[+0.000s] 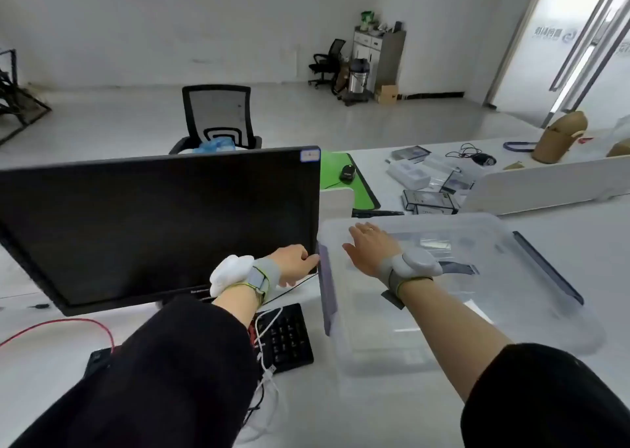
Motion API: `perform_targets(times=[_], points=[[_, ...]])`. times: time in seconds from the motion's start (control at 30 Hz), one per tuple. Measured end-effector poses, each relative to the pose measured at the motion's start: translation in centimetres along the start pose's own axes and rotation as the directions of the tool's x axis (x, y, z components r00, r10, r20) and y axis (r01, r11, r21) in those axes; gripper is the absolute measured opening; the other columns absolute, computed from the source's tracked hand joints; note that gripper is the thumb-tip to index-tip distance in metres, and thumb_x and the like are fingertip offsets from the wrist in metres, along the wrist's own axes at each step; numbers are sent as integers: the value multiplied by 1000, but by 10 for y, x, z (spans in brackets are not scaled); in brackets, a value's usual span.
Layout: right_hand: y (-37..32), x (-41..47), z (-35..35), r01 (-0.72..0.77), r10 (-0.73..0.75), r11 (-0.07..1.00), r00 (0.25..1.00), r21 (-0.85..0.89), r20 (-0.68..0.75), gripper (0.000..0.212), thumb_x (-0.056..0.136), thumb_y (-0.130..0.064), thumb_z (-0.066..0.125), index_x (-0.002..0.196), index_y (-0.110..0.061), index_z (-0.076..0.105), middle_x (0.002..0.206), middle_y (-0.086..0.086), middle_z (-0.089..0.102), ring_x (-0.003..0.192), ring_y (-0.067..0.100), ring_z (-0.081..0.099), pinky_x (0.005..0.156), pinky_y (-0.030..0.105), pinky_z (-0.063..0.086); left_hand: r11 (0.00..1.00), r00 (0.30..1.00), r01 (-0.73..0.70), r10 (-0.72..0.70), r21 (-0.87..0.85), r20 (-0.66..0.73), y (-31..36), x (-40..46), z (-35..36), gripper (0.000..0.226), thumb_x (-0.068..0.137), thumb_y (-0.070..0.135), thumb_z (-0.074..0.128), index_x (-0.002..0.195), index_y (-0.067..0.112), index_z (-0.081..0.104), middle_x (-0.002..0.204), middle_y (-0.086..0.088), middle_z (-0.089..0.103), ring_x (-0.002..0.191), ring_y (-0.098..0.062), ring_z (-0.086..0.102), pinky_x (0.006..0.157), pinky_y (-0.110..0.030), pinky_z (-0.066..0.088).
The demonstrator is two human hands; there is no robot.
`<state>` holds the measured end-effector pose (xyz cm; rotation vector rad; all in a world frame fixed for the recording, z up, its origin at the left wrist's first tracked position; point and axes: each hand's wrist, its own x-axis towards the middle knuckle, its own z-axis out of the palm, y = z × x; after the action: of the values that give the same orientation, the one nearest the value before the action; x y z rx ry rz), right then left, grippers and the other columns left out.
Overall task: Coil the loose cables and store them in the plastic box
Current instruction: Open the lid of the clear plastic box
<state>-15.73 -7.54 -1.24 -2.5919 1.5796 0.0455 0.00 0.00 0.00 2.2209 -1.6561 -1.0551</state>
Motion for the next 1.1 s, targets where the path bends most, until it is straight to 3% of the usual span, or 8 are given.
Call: perform_targets(times=[0.1, 0.17, 0.27, 0.47, 0.73, 0.83, 0.97, 1.1], points=[[17, 9, 16, 5, -4, 1000, 998, -9, 67, 53, 101, -39, 27, 148, -16, 20, 159, 2, 13, 146, 21, 7, 116, 47, 12, 956, 983, 164, -138, -245, 121, 10, 19, 33, 59, 98, 52, 28, 130, 2, 34, 101, -11, 59, 74, -24, 64, 69, -33, 56], [19, 10, 29, 19, -20, 1000, 996, 21, 85, 54, 102, -41, 21, 150, -19, 12, 160, 1, 4, 147, 20, 0, 117, 50, 3, 950, 980, 185, -197, -251, -25, 18, 26, 52, 61, 99, 51, 23, 131, 1, 33, 116, -17, 57, 94, -32, 63, 82, -39, 54], [18, 7, 45, 5, -7, 997, 999, 78, 31, 54, 102, -40, 15, 152, -22, 6, 160, 0, -1, 147, 19, -6, 117, 49, -6, 962, 939, 248, -268, -116, -215, 21, 34, 64, 55, 102, 44, 14, 133, 4, 36, 135, -21, 47, 123, -38, 46, 100, -40, 34], [19, 8, 48, 7, -7, 995, 1000, 103, -3, 53, 102, -41, 15, 151, -23, 8, 160, 0, 1, 147, 18, -6, 117, 49, -8, 981, 963, 179, -190, -75, -190, 15, 40, 62, 47, 103, 25, 11, 140, 4, 31, 138, -24, 43, 125, -40, 42, 101, -41, 31], [18, 7, 48, 12, -12, 995, 1000, 100, -2, 53, 101, -41, 15, 151, -24, 7, 160, -1, 1, 147, 19, -7, 117, 50, -8, 867, 921, 257, -354, -426, -164, -8, 41, 74, 47, 104, 20, 13, 140, -1, 34, 139, -28, 42, 129, -37, 42, 108, -40, 32], [19, 5, 47, 13, -14, 995, 1000, 102, 9, 54, 101, -41, 15, 151, -25, 7, 160, -1, 1, 147, 18, -7, 117, 49, -8, 807, 908, 298, -404, -509, -109, -19, 47, 75, 38, 102, 15, 25, 122, -6, 49, 128, -27, 53, 118, -42, 52, 98, -45, 44], [18, 6, 46, 9, -10, 996, 1000, 92, 4, 53, 101, -41, 15, 151, -25, 7, 160, -2, 1, 147, 17, -7, 117, 48, -9, 887, 863, 149, -332, -437, -380, -1, 52, 57, 34, 101, 19, 28, 130, 8, 40, 134, -16, 46, 122, -34, 43, 102, -45, 37], [24, 7, 45, 30, -26, 988, 999, 151, -26, 49, 103, -30, 19, 151, -20, 13, 160, -3, 7, 147, 15, -1, 118, 43, -6, 991, 856, -47, -23, -123, -517, 29, 50, 66, 42, 100, 16, 28, 142, 12, 32, 147, -10, 33, 133, -27, 30, 106, -40, 26]])
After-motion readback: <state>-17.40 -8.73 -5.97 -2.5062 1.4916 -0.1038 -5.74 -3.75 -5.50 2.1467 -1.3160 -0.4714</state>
